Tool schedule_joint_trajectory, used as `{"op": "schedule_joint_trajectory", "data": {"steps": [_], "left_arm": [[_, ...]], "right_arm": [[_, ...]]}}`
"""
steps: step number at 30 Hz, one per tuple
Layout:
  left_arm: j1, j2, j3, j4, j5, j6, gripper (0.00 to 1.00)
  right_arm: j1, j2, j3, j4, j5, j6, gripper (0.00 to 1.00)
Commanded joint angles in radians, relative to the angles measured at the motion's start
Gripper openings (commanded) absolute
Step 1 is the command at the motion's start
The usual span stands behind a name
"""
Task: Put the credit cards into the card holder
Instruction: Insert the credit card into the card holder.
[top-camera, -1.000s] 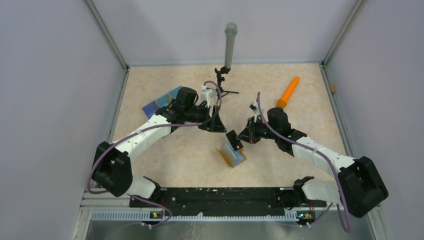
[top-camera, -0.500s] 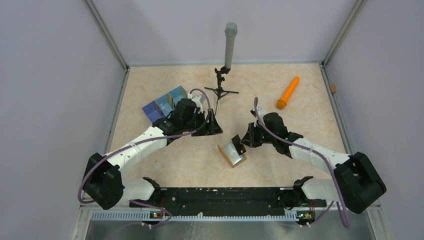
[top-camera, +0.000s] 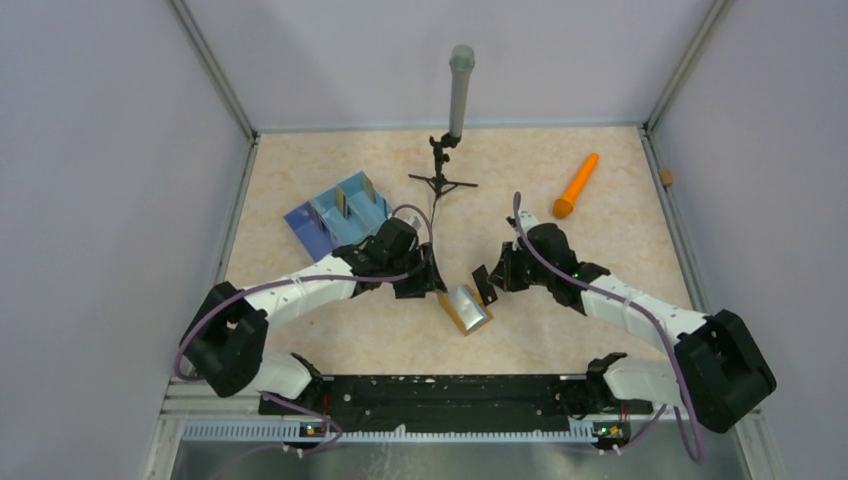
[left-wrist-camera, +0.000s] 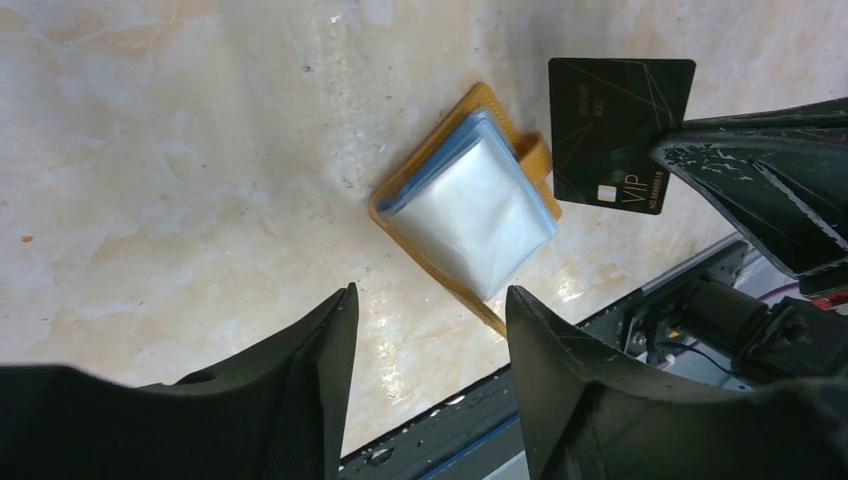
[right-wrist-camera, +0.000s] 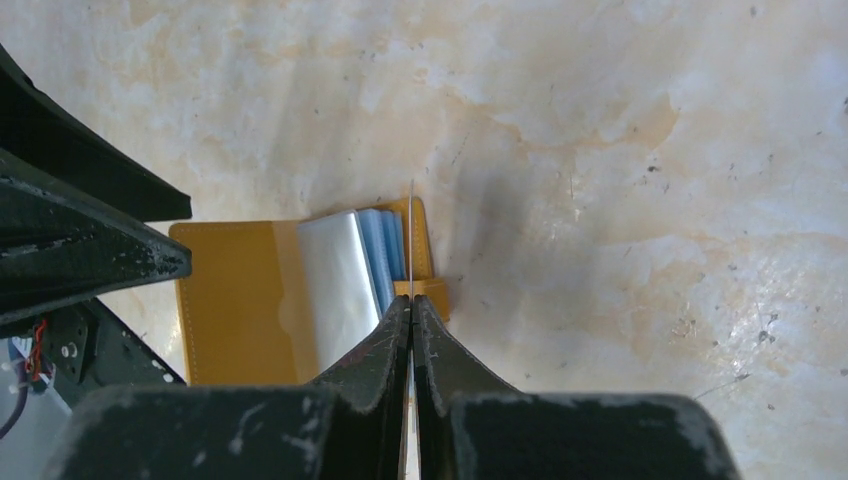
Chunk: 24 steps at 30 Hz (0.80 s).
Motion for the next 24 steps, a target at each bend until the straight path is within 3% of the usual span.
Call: {"op": "schedule_joint_trajectory", "data": {"steps": [1,15,24], "left_arm": [[-0.004,0.006,-0.028,0.016,-0.025,-0.014,0.56],[-0.004,0.015,-0.060,0.018,-0.043,0.000,0.23],[-0.003,0.024,-0.114,0.114,-0.123,0.021,0.17]], "right_arm": [[0.005,0.011,-0.022,0.040,-0.043,0.022,0.00],[0.005,0.014,-0.036,0.098,-0.154,0.105,0.00],[0.035,0.049,-0.069,0.213,-0.231,0.203,0.00]]}}
